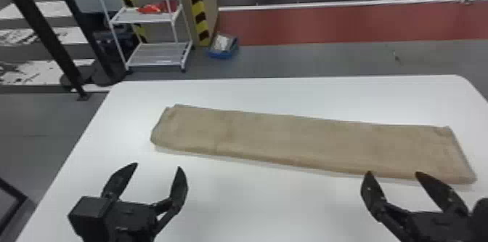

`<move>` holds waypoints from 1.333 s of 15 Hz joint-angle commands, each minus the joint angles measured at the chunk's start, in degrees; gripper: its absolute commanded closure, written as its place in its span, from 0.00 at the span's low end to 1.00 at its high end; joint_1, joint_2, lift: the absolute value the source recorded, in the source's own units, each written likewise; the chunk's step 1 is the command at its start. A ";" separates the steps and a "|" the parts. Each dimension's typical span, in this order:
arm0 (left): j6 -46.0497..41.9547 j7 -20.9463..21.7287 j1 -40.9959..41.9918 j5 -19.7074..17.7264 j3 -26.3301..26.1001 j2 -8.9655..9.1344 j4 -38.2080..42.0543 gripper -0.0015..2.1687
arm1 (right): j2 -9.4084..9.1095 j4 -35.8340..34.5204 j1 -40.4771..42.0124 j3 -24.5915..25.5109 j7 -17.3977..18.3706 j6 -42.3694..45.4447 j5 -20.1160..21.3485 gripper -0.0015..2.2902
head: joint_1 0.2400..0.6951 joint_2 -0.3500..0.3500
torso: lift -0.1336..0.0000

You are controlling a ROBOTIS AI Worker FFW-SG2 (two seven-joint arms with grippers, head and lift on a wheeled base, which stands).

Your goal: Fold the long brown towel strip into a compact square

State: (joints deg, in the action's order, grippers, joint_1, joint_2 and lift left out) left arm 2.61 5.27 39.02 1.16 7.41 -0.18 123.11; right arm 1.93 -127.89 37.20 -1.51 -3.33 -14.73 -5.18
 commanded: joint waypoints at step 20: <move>53.96 18.64 -44.29 1.39 16.32 -4.22 -21.15 0.07 | 0.70 0.97 0.24 -0.16 -0.10 -1.23 -0.09 0.04 | 1.00 0.80 | 0.06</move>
State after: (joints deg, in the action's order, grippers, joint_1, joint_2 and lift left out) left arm 55.22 23.54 -5.30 2.29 22.68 -3.95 102.27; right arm 2.46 -126.92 37.54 -1.29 -3.42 -15.96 -5.27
